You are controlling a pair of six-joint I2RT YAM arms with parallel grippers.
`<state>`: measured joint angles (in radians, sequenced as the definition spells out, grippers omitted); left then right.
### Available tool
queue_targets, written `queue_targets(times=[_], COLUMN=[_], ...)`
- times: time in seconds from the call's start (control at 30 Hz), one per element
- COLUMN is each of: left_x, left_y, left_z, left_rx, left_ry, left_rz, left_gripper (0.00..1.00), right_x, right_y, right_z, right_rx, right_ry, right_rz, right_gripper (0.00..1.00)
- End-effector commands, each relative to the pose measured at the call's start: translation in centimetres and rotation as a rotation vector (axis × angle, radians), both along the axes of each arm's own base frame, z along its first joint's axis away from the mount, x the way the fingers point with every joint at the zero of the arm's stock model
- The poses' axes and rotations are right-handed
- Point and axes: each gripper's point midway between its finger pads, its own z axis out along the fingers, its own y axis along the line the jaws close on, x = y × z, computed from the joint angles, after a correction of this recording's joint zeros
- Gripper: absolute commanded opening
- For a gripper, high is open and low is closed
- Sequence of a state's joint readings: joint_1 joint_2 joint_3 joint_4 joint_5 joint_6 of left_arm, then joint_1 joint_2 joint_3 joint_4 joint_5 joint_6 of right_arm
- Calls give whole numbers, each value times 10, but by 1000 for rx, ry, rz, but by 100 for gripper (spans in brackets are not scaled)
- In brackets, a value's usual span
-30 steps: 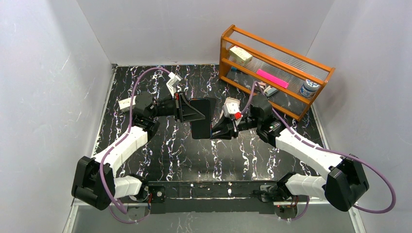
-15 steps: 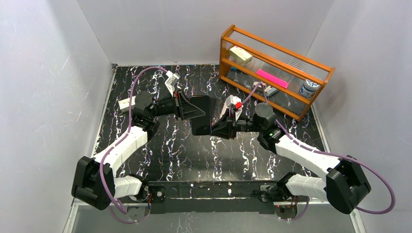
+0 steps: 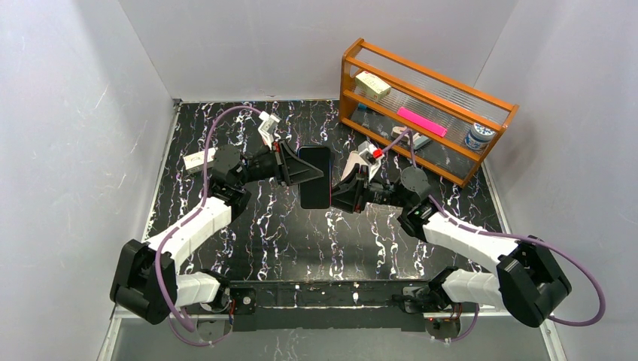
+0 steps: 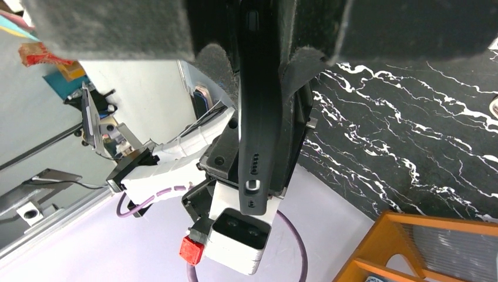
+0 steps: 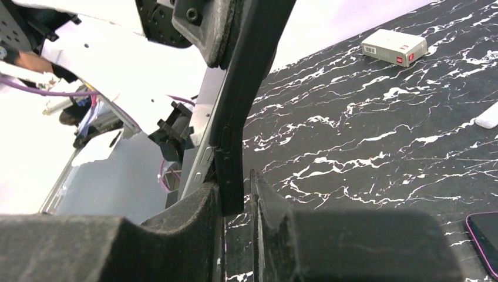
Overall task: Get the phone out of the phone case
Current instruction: Remove the phone case from the phone.
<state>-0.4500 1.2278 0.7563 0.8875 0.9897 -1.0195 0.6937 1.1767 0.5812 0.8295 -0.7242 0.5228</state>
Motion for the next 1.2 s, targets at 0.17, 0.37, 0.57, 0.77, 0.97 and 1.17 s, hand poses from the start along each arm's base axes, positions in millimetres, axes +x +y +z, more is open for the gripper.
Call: queue_targets(times=[0.17, 0.37, 0.57, 0.77, 0.97, 1.17], left_x=[-13, 8, 43, 70, 81, 70], left_y=[-19, -24, -21, -8, 6, 4], left_z=[-42, -50, -89, -107, -112, -116], left_rx=[59, 81, 301, 459, 535, 652], left_ry=[155, 207, 233, 234, 237, 170], left_rz=[-56, 6, 167, 318, 437, 499], left_gripper=[0, 6, 30, 67, 91, 98], right_x=[37, 38, 43, 58, 71, 79], right_y=[-11, -12, -20, -26, -30, -29], right_z=[72, 57, 27, -21, -53, -68], right_rx=[282, 258, 189, 48, -4, -31], right_ry=[-59, 25, 148, 334, 502, 563], right_rz=[-226, -237, -311, -429, -533, -583], right_gripper=[27, 7, 1, 1, 1, 1])
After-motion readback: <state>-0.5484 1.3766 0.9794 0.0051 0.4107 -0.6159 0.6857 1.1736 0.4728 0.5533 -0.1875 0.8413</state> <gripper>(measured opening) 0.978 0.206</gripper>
